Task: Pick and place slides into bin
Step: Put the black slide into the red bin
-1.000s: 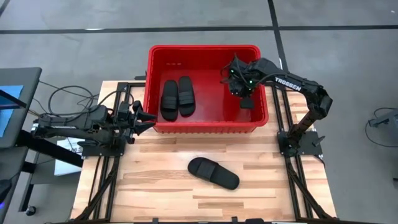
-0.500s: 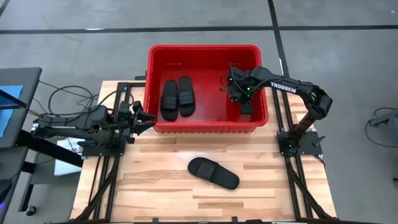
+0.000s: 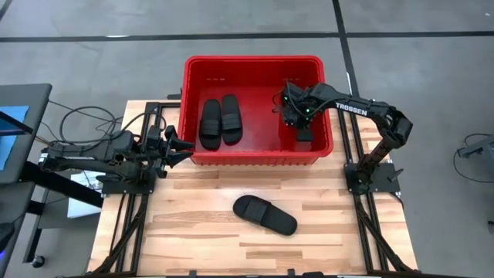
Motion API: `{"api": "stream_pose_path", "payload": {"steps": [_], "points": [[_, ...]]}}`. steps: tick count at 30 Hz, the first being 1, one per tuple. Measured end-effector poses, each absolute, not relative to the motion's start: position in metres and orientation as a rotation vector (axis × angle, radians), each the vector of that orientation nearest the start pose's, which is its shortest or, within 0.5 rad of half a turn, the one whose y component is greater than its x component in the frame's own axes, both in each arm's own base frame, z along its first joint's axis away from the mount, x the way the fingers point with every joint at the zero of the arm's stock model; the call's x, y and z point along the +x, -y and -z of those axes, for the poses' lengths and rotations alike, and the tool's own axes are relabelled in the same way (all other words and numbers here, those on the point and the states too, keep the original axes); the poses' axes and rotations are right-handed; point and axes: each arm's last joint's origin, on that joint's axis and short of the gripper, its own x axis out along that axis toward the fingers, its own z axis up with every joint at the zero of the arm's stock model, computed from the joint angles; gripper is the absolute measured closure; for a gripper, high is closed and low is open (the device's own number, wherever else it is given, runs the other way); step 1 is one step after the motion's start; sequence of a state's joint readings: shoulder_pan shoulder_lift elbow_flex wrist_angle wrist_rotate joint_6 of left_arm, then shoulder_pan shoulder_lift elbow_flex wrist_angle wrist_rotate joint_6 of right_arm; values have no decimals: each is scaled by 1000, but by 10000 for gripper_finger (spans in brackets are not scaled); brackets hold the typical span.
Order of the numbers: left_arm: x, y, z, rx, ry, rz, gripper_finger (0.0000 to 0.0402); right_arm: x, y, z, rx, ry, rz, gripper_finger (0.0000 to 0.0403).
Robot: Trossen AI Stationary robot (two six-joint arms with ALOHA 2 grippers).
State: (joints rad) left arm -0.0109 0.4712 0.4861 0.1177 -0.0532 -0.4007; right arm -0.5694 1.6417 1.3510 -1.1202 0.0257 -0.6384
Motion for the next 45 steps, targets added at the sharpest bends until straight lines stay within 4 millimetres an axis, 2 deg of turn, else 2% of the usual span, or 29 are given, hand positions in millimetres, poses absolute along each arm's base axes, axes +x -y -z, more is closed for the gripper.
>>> {"api": "stream_pose_path", "payload": {"steps": [21,34,41,45], "points": [[125,0,-300,-408,139,-15,248,257,164,-259,-71,-1414,-17,344],[125,0,-300,-410,139,-15,248,258,163,-259,-55,-1416,-2,252],[125,0,-300,-410,139,-14,248,262,161,-260,-58,-1399,25,245],[125,0,-300,-410,139,-14,248,269,159,-273,-133,-1404,105,249]]}}
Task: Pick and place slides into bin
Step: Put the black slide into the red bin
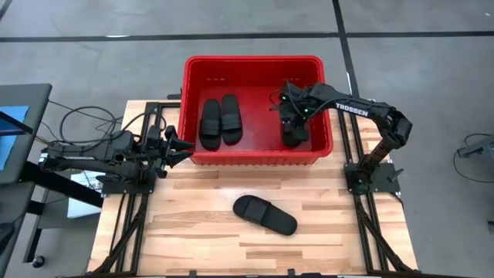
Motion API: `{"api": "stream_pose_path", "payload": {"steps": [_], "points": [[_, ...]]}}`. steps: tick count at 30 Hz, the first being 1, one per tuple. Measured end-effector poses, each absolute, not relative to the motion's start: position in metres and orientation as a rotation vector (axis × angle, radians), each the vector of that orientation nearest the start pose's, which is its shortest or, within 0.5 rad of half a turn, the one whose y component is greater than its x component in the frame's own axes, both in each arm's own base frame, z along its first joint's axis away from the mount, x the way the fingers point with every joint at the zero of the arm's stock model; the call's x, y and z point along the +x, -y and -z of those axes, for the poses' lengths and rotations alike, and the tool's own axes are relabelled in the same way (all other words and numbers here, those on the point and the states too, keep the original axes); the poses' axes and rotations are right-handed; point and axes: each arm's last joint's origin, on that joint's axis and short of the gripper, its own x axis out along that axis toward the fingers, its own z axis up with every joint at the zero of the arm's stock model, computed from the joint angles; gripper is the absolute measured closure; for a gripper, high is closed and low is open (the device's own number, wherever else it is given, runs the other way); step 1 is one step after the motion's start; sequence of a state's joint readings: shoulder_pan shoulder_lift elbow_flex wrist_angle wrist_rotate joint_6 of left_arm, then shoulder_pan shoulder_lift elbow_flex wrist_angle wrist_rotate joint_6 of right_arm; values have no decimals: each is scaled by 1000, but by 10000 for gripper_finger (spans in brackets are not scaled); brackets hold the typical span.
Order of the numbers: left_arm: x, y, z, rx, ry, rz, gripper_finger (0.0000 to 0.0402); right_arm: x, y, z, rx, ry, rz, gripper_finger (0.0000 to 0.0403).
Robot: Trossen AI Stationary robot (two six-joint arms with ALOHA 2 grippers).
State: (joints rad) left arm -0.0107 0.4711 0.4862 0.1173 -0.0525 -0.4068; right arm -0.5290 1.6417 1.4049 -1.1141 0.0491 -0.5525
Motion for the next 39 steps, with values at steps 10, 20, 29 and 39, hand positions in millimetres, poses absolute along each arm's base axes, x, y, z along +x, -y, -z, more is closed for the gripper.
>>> {"api": "stream_pose_path", "payload": {"steps": [10,20,29,39], "points": [[125,0,-300,-411,137,-15,248,296,125,-359,-316,-1219,223,241],[125,0,-296,-409,97,-23,248,300,28,-425,-246,-1023,124,241],[125,2,-291,-363,30,58,248,278,-50,-414,-13,-1200,102,264],[125,2,-281,-352,-71,24,248,260,-122,-397,181,-1184,244,278]]}}
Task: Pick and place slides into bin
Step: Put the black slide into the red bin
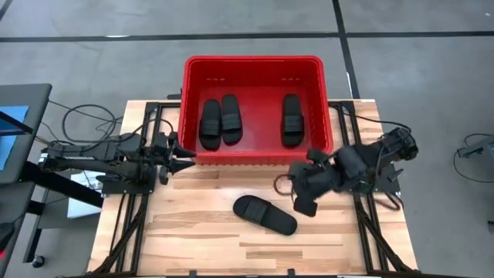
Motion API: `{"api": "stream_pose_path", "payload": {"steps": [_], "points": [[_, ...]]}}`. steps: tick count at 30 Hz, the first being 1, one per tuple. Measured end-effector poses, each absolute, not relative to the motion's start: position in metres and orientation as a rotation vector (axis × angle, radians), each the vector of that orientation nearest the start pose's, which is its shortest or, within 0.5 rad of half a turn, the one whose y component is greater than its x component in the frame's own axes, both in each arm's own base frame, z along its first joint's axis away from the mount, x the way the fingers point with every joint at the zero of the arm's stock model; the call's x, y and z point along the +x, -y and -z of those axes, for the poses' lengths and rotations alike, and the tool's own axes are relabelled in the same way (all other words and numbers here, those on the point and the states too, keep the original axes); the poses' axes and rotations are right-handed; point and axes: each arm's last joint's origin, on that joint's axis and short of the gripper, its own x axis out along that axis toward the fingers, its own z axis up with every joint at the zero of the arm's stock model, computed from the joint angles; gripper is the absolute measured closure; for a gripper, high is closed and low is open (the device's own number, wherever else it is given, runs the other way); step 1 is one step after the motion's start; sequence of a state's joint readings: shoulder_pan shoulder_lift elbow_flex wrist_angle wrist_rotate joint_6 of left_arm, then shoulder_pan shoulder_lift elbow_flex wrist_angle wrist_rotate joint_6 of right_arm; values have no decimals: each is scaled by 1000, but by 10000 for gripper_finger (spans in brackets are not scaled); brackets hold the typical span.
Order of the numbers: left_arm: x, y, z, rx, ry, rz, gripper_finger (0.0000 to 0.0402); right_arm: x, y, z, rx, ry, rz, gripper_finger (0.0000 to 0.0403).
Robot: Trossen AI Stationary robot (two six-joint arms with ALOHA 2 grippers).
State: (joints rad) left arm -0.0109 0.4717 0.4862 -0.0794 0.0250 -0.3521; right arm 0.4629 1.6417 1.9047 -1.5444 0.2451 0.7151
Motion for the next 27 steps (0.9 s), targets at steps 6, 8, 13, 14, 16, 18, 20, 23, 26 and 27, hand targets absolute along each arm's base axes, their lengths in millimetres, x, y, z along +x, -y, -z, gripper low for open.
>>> {"api": "stream_pose_path", "payload": {"steps": [6,8,13,14,16,18,20,23,26,27], "points": [[125,0,-280,-298,-65,-45,248,247,-149,-370,252,-1181,416,278],[127,0,-279,-326,-77,-50,248,244,-156,-357,288,-1181,471,278],[133,0,-280,-406,-64,-43,248,239,-169,-328,445,-1160,620,278],[133,0,-279,-406,-69,-37,248,239,-172,-323,487,-1143,634,278],[135,1,-278,-398,-88,-20,248,241,-180,-314,546,-1113,621,278],[137,2,-275,-351,-119,12,248,243,-187,-307,577,-1089,576,278],[139,3,-272,-284,-149,58,248,245,-192,-300,595,-1072,541,278],[143,6,-269,-187,-185,157,248,244,-196,-292,591,-1074,528,278],[146,11,-265,-129,-217,254,248,239,-198,-285,561,-1095,533,278],[147,13,-264,-112,-229,277,248,237,-199,-283,549,-1101,531,278]]}}
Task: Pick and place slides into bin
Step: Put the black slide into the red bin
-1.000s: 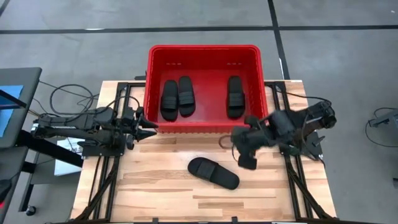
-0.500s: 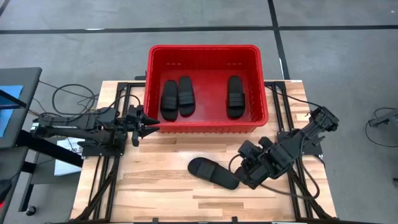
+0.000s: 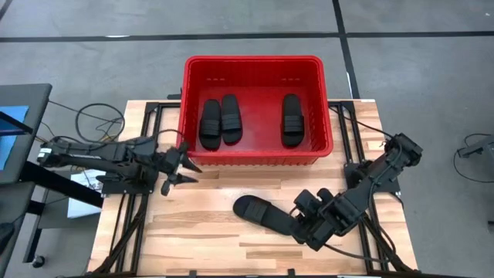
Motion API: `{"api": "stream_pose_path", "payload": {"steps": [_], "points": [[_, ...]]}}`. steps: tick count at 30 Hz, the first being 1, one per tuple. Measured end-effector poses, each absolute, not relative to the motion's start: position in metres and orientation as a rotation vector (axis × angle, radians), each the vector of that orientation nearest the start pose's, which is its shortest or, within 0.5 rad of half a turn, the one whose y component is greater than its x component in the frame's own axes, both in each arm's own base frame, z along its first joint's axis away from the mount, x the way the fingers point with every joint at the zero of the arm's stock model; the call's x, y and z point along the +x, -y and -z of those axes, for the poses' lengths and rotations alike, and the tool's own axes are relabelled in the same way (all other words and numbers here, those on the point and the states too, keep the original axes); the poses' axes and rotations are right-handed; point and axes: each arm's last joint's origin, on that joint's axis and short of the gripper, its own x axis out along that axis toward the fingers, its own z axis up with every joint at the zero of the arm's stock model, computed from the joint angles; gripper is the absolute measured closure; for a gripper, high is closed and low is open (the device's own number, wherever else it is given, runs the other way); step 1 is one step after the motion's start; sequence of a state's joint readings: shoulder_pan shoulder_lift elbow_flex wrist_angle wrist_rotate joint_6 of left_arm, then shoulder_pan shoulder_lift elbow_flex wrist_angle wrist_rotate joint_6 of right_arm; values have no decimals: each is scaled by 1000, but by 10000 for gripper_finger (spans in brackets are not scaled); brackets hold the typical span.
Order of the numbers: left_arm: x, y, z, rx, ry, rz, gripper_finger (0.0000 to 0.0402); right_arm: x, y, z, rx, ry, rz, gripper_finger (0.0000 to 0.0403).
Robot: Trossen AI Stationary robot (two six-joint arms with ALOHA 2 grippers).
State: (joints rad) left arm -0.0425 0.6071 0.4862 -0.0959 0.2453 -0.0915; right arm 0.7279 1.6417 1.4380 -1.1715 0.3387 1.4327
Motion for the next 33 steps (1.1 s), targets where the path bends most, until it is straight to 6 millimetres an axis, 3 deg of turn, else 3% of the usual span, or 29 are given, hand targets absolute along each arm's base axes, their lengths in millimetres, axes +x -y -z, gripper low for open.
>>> {"api": "stream_pose_path", "payload": {"steps": [8,14,21,33], "points": [[159,32,-247,-26,-355,241,248,219,-203,-279,432,-1166,553,278],[167,50,-236,180,-403,225,248,205,-210,-279,356,-1198,544,278],[184,74,-232,541,-460,253,248,192,-216,-279,291,-1218,528,278],[220,114,-226,1093,-611,434,248,189,-219,-279,315,-1210,537,278]]}}
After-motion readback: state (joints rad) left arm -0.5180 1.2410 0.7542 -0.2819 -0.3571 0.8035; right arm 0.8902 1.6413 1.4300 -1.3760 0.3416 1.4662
